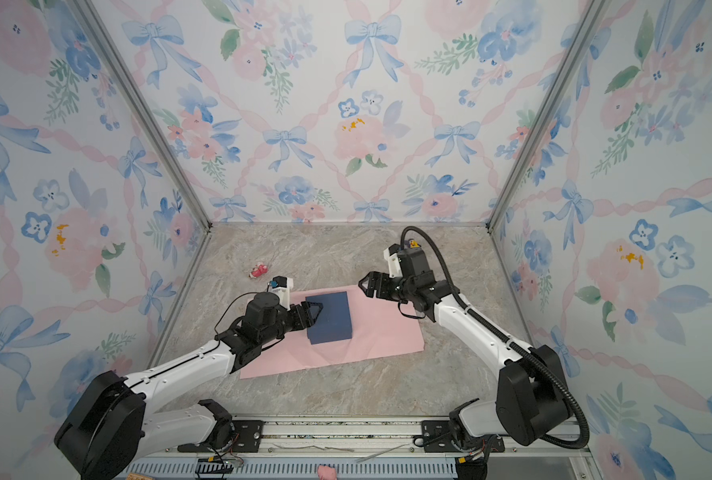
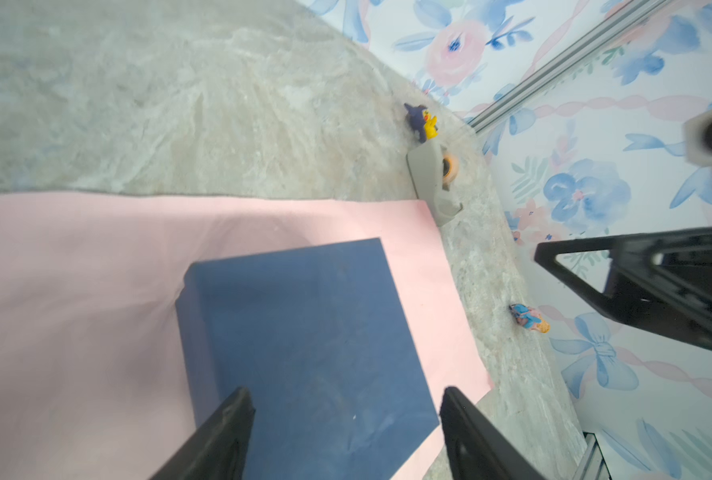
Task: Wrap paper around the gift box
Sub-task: 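Hold the box with the left gripper while the right gripper grasps the paper edge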
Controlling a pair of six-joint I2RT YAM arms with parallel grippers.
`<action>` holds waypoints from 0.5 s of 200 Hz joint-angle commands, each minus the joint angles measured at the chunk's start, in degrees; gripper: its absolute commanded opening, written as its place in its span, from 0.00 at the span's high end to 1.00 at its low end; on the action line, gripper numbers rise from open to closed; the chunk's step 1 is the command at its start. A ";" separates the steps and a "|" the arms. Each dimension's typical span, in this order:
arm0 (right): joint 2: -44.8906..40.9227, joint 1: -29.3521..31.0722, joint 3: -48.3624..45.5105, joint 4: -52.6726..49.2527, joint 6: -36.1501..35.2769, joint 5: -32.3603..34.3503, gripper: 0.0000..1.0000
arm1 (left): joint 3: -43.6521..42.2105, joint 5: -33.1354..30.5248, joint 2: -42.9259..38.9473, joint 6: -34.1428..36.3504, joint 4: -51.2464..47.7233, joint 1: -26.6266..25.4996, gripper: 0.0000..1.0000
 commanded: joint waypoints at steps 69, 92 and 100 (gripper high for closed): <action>12.40 -22.33 -0.79 -16.08 -18.07 -8.30 0.14 | 12.38 9.47 14.96 10.36 -6.06 -1.21 0.36; 14.28 -22.44 -0.21 -19.43 -18.21 -8.36 0.15 | 11.63 9.77 18.54 10.61 -6.07 -1.25 0.36; 15.91 -22.58 -0.53 -20.59 -18.08 -8.20 0.15 | 11.25 9.83 19.15 10.45 -6.03 -1.19 0.36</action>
